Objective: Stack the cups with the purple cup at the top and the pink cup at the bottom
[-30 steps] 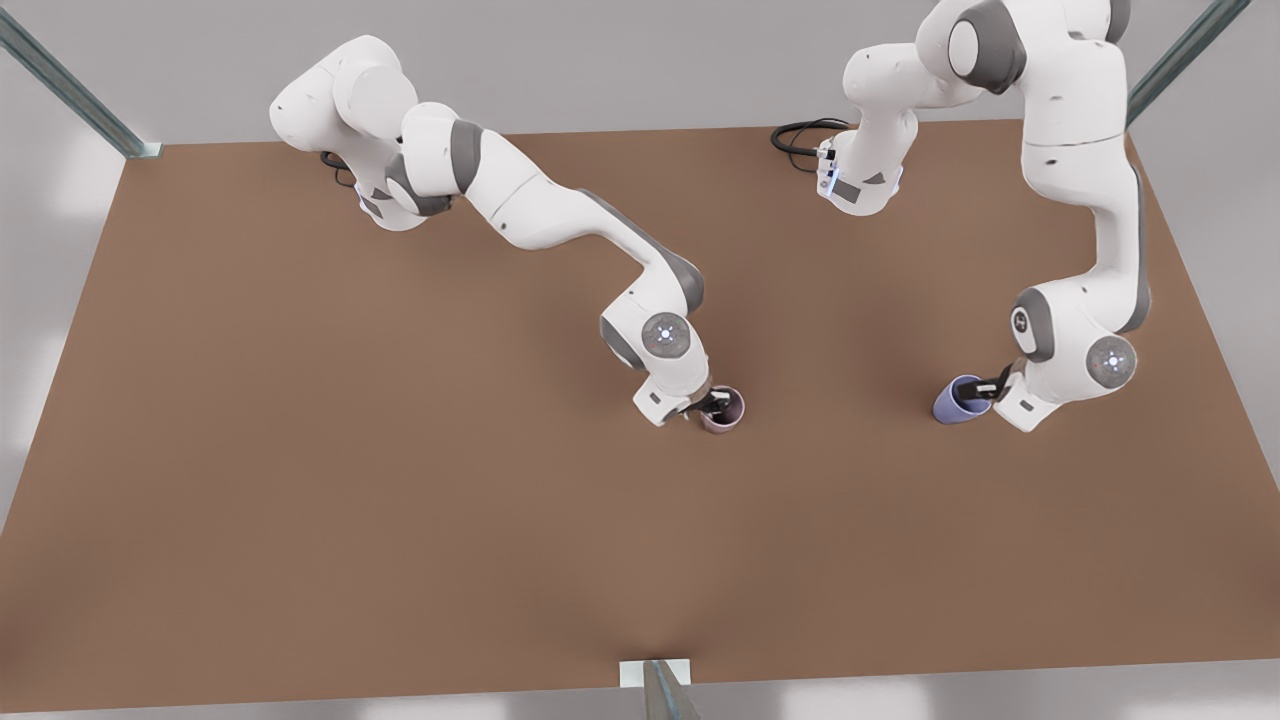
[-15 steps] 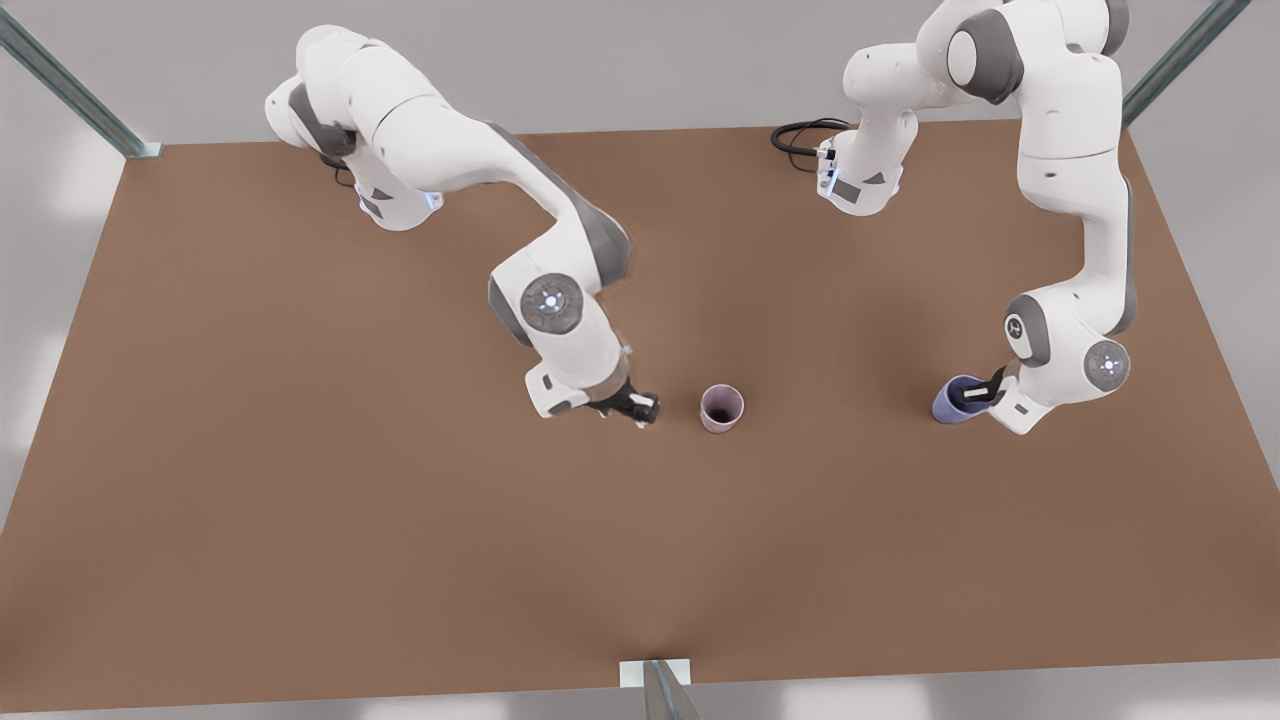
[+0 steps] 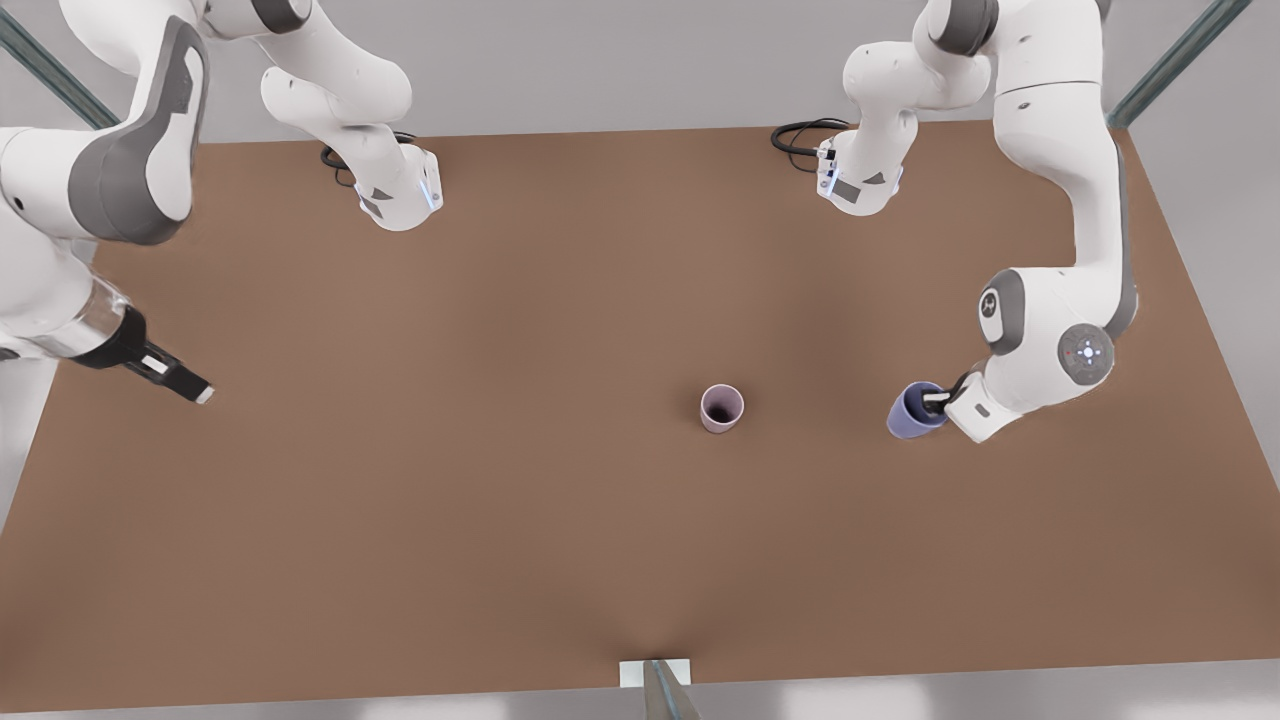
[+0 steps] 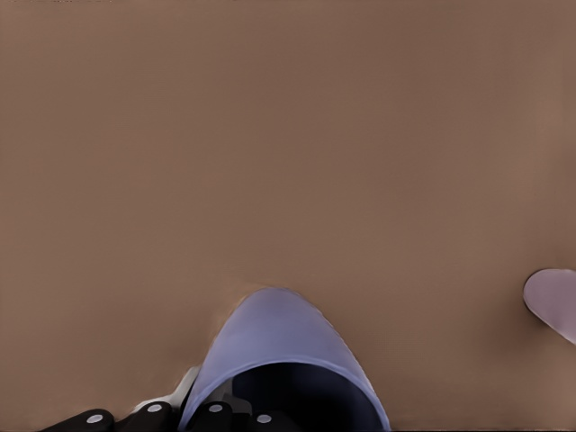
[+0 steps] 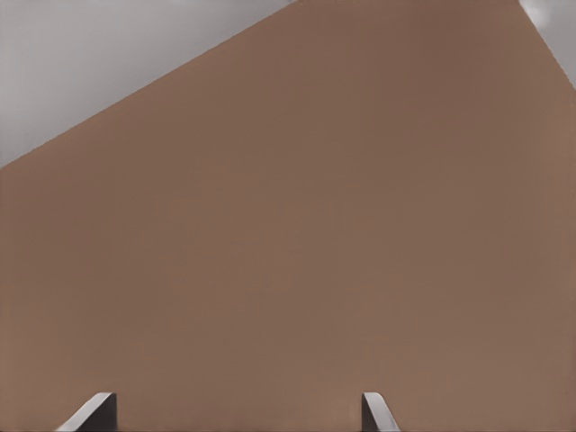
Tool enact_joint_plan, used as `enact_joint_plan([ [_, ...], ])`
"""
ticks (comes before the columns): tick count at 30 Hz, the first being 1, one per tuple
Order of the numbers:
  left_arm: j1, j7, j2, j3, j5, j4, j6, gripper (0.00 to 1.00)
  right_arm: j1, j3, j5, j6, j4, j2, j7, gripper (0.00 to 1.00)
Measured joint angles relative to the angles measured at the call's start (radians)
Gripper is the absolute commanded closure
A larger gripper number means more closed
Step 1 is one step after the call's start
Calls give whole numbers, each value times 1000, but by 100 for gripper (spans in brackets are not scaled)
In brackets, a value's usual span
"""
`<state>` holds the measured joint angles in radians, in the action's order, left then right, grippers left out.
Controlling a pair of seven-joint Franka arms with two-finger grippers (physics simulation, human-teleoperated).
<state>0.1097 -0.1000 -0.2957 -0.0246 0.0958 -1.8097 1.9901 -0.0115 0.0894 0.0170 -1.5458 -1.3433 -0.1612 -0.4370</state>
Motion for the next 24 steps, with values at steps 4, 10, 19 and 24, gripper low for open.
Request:
enact_joint_plan([
  [4, 6, 95, 12, 196, 1, 30, -73, 79, -4, 7, -1, 32, 23, -28, 108, 0],
  [10, 67, 274, -84, 304, 3, 165, -118, 79, 19, 18, -17, 51, 38, -51, 230, 0],
  [19, 134, 504, -196, 306, -6, 251, -107, 79, 54, 19, -31, 61, 42, -43, 355, 0],
  [24, 134, 590, -225, 303, -13, 258, -98, 79, 51, 16, -29, 61, 43, -46, 402, 0],
])
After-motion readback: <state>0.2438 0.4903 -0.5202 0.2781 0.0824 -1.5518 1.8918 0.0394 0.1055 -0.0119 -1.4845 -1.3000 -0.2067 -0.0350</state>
